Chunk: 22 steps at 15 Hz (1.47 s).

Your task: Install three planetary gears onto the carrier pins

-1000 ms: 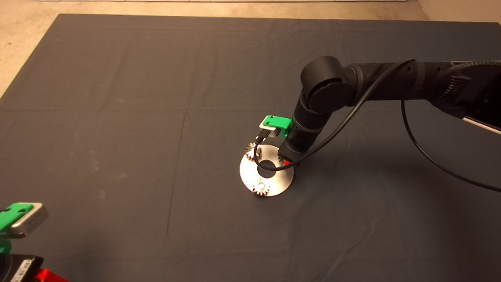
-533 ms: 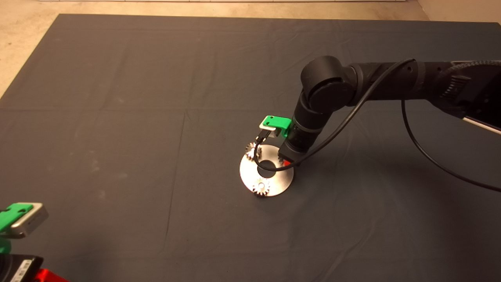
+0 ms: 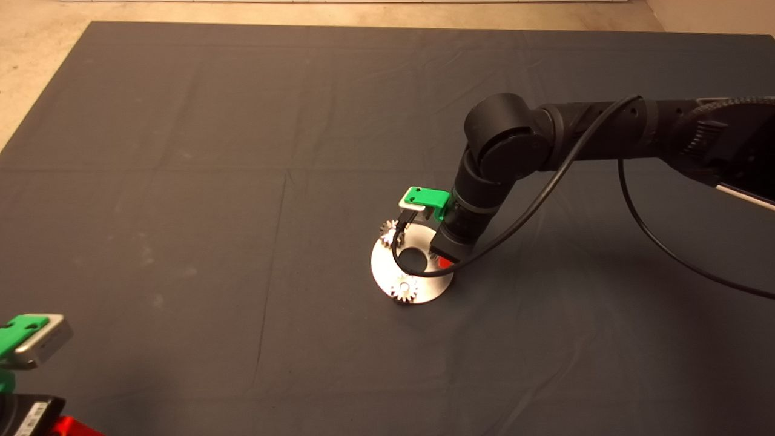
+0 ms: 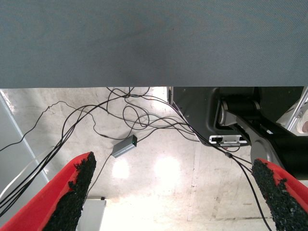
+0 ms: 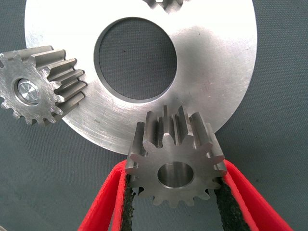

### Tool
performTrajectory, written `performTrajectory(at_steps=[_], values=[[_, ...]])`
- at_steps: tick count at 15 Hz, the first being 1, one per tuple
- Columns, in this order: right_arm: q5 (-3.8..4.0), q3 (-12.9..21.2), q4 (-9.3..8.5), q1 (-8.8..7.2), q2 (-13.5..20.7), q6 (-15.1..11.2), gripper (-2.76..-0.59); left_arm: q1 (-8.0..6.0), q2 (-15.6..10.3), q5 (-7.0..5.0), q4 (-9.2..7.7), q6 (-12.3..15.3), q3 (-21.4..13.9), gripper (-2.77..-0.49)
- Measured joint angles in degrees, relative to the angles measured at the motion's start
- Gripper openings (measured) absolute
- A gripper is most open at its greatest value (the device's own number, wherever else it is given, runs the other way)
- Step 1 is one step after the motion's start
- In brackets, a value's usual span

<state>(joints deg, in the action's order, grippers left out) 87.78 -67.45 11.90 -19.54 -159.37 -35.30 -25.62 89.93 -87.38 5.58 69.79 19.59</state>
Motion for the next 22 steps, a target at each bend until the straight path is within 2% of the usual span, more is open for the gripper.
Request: performTrajectory(at_steps=[2, 4, 8, 22], values=[[-0.5, 0.1, -0.13, -0.02, 0.9, 0.5, -2.34, 0.0, -0.1, -0.02, 0.0, 0.0, 0.0, -0.93], [-0.57, 0.1, -0.2, -0.02, 1.9, 0.9, -2.34, 0.0, -0.1, 0.01, 0.0, 0.0, 0.0, -0.93], [-0.13, 0.1, -0.2, -0.16, 3.0, 1.0, -2.34, 0.0, -0.1, 0.0, 0.0, 0.0, 0.0, -0.93], [-0.13, -1.6, -0.19, -0.44, 1.0, 1.2, -2.34, 0.0, -0.1, 0.01, 0.0, 0.0, 0.0, -0.93]])
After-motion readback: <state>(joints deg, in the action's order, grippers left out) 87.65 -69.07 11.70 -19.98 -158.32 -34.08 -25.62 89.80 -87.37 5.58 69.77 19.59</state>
